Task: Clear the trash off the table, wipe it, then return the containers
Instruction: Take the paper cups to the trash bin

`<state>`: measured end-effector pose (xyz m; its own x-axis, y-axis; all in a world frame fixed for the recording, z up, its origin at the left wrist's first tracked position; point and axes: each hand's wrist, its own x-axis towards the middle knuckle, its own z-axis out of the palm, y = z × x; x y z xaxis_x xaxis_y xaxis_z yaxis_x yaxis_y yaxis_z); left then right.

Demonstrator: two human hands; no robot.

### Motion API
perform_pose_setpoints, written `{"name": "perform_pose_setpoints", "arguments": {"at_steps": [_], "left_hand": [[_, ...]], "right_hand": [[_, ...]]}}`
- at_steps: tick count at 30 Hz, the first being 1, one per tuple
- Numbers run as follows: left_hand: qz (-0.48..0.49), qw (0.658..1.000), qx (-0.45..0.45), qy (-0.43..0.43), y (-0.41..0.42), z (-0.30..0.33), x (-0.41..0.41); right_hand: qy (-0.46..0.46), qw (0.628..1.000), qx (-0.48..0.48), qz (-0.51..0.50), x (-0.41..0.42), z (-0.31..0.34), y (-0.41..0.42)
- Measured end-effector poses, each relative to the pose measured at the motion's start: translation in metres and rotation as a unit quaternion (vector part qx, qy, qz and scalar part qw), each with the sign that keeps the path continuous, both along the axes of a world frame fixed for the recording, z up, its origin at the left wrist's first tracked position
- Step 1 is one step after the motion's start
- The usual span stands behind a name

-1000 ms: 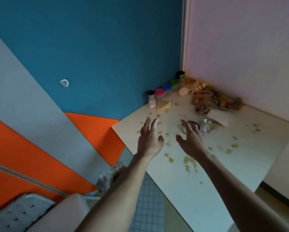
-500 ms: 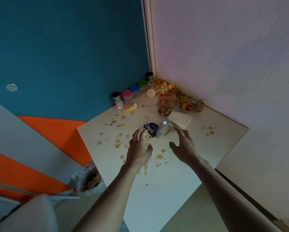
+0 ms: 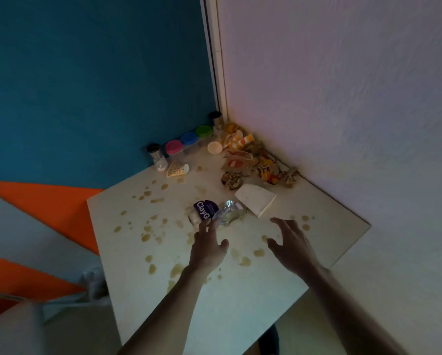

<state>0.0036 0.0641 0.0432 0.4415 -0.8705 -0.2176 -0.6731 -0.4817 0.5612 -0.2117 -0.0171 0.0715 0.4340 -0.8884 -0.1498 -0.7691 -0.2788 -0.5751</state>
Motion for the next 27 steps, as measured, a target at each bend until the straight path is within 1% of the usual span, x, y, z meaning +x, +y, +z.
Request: {"name": "perform_pose_setpoints", "arguments": {"at_steps": [4,8,16,19,22,27], "left_hand": [[0.031,0.999,0.031,-0.007,-0.045,-0.019,0.001],[0.039,0.997,0.071,-0.017,-0.085,-0.030,0.002],[0.080,0.986,0.137,-0.043,-0.135,-0.042,0.000],[0.110,0.983,0.144,-0.027,-0.151,-0.044,0.001],[0.155,0.979,0.132,-0.011,-0.169,-0.043,0.003],[0.233,0.967,0.102,-0.002,-0.203,-0.028,0.022]], "right_hand": [[0.018,0.999,0.025,0.015,0.000,-0.010,-0.050],[0.027,0.998,0.038,0.034,0.009,-0.016,-0.096],[0.035,0.992,0.082,0.090,0.040,-0.032,-0.165],[0.029,0.987,0.092,0.126,0.053,-0.040,-0.191],[0.021,0.983,0.098,0.153,0.068,-0.040,-0.218],[-0.025,0.981,0.040,0.188,0.108,-0.030,-0.272]]}}
